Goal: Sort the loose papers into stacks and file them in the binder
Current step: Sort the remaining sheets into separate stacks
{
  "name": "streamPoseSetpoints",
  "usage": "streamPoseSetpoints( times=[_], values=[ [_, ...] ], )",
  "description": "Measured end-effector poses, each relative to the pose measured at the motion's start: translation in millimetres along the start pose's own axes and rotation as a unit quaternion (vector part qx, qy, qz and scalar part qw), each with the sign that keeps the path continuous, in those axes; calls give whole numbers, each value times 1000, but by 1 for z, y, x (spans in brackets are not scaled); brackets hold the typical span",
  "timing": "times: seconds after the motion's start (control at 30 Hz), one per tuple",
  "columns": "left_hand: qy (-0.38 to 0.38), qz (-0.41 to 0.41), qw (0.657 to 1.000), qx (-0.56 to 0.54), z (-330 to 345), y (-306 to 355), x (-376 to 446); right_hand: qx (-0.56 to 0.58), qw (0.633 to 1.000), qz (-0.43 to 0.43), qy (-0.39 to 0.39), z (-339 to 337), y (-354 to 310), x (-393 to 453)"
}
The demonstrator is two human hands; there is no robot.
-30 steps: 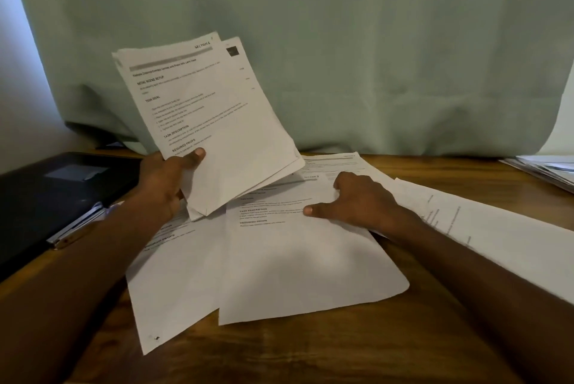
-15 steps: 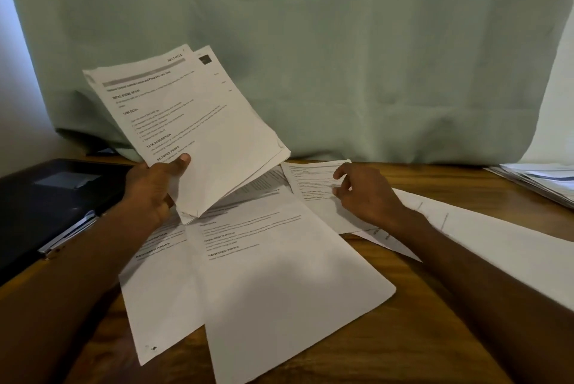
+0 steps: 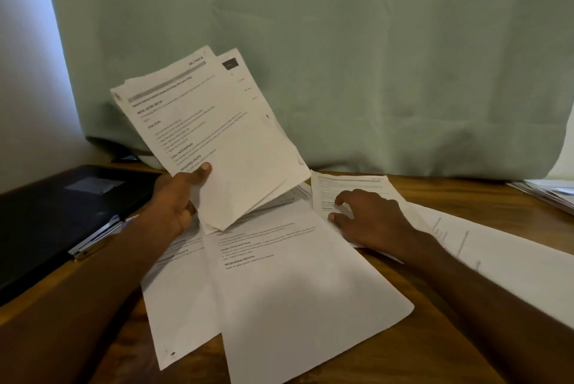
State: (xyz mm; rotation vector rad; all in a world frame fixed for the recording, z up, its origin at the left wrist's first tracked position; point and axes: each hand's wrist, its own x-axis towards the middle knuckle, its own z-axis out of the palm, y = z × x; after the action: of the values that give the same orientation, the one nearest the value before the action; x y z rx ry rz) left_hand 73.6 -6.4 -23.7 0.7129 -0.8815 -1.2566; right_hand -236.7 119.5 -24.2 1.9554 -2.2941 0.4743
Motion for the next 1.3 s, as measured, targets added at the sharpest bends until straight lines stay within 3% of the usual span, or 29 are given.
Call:
streamPoseSetpoints(
  times=[0.17,0.27,0.4,0.5,0.6,0.8,0.87,1.0,1.2,1.3],
  values=[
    [5,3,1000,-13,5,5,-4,-23,999,-3,-35,-2,-5,3],
    [45,15,999,-10,1,16,-2,-14,1000,-1,0,-2,5,8],
    [156,51,986,15,-16,34,-2,139,976,-165,27,-7,-8,-3],
    [166,47,985,-9,-26,37,1,126,952,-263,-91,-3,-32,-15],
    [164,45,985,-13,-24,37,-2,117,950,-248,-149,5,-30,-11],
    [159,44,986,-10,-21,38,-4,110,957,-203,-174,-16,4,-2],
    [171,40,984,-9,-23,42,-4,114,963,-201,-141,-21,10,-2],
    [196,47,979,-19,-26,46,-5,158,961,-223,-48,-9,-4,-9],
    [228,55,971,-39,-29,48,-4,69,933,-326,-138,7,-58,-23],
    [239,58,968,-49,-29,51,-4,71,923,-357,-124,4,-65,-25]
  ],
)
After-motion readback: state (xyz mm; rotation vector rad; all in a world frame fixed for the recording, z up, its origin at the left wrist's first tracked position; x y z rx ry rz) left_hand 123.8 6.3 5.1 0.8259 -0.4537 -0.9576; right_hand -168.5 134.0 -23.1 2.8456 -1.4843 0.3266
